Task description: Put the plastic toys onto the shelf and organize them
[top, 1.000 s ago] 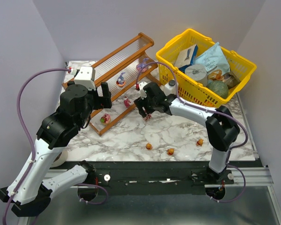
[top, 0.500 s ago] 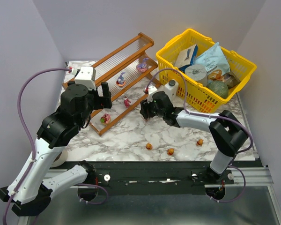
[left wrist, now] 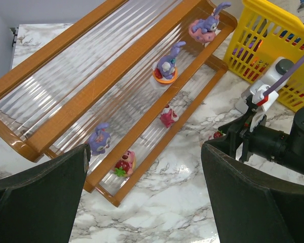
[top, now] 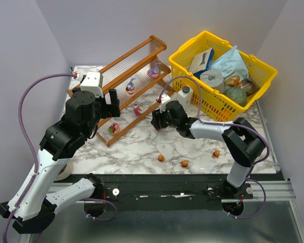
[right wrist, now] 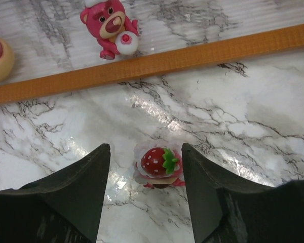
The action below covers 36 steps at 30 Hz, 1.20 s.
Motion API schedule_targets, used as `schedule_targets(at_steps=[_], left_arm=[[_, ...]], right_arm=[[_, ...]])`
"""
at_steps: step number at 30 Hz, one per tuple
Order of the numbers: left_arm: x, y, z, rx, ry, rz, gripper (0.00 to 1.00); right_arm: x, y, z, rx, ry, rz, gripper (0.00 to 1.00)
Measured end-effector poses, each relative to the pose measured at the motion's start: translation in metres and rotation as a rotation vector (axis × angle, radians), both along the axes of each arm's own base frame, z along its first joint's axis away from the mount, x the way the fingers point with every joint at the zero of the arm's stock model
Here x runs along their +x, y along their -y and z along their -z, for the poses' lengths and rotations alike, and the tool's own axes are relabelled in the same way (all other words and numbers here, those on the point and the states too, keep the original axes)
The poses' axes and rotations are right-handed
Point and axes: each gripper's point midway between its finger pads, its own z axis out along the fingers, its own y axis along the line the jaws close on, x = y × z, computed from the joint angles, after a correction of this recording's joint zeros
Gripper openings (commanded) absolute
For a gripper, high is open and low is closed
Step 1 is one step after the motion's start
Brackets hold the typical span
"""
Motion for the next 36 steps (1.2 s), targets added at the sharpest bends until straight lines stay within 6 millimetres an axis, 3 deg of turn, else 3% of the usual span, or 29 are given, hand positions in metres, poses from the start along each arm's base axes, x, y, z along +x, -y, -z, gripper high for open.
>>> schedule_targets(at_steps=[14,21,24,31,36], left_arm=[[0.001,-0.001,0.001,0.003,-0.002,-0.009,0.99],[0.001,-0.001,0.001,0.004,-0.002,-0.010,0.99],[0.001,-0.002,0.001,0.003,-0.002,-0.010,0.99],[0.002,-0.002,0.001,0.003,-0.002,-0.010,0.99],[0.001,-0.002,-0.003,0.001,0.002,-0.010,0.99]], right_arm=[[-0.003,0.004,0.021,-0.032,-0.036,0.003,0.56],[0.004,0.002,0.020,-0.018,-0.041,0.023,0.29],[0.005,0.004,0.020,-0.021,-0.038,0.031,0.22],[0.011,0.007,0.017,-0.030,-0.027,0.056,0.19],[0.030,0.009,-0.002,-0.012,0.006,0.079,0.20]])
